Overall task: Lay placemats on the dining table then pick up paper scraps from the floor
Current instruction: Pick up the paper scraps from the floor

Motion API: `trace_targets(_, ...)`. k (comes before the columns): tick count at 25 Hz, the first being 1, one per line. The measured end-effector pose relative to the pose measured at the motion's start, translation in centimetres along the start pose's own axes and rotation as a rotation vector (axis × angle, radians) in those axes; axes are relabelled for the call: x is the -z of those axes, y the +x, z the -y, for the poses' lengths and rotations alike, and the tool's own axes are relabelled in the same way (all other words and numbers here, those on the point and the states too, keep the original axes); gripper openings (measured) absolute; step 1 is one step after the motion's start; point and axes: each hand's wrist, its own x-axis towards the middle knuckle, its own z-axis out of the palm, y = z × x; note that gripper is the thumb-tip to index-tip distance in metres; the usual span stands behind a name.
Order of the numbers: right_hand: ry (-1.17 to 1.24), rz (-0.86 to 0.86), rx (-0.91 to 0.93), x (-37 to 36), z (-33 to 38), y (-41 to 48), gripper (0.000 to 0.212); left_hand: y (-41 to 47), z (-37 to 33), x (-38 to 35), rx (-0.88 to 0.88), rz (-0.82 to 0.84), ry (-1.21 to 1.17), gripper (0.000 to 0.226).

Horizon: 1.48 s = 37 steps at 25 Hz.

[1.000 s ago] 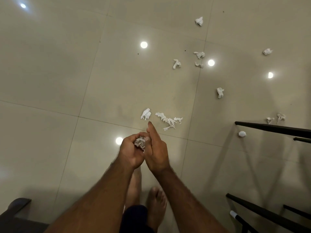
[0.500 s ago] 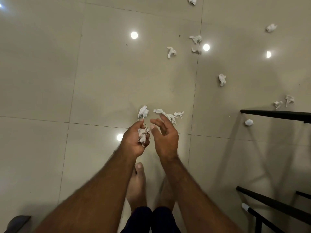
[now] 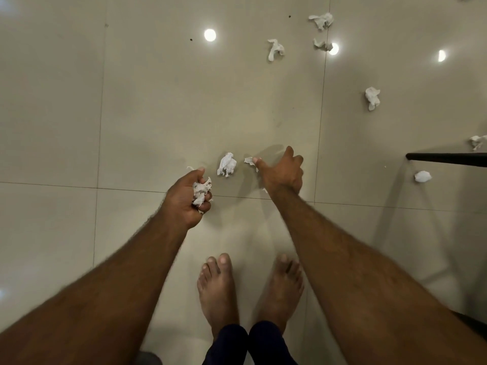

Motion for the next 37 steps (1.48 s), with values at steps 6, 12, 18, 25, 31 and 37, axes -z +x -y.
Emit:
trace_targets(6,0.072,-0.026,0.095,-3.3,0.2,-0.3,0.054,0.9,-0.3,0.9,-0.005,0.008,-0.001,0.035)
trace_targets(12,0.293,0.024,0.320,-3.3,0.2,-0.3,0.055,0.8,-0.9,1.7,-0.009,-0.015,-0.016,0.036)
trace_targets(18,-0.183,0.228,1.002,-4.9,2.7,-1.9,0.054,0.7,-0.9,1.7,-0.009,-0.034,-0.010,0.036)
trace_targets(25,0.035,0.357,0.703,-5.1,2.1,-1.5,0.044,0.8,-0.7,0.7,-0.012,-0.046,0.031,0.035)
trace_targets(31,0.946,0.227,0.093,2.6,2.4,-4.7,0.058,-0.8,1.1,-4.0,0.035,-0.044,0.071,0.020)
trace_targets(37,0.825,0.189,0.106,11.2,-0.3,-9.0,0.056,-5.9,3.6,-13.3,0.197,0.268,-0.072,0.061)
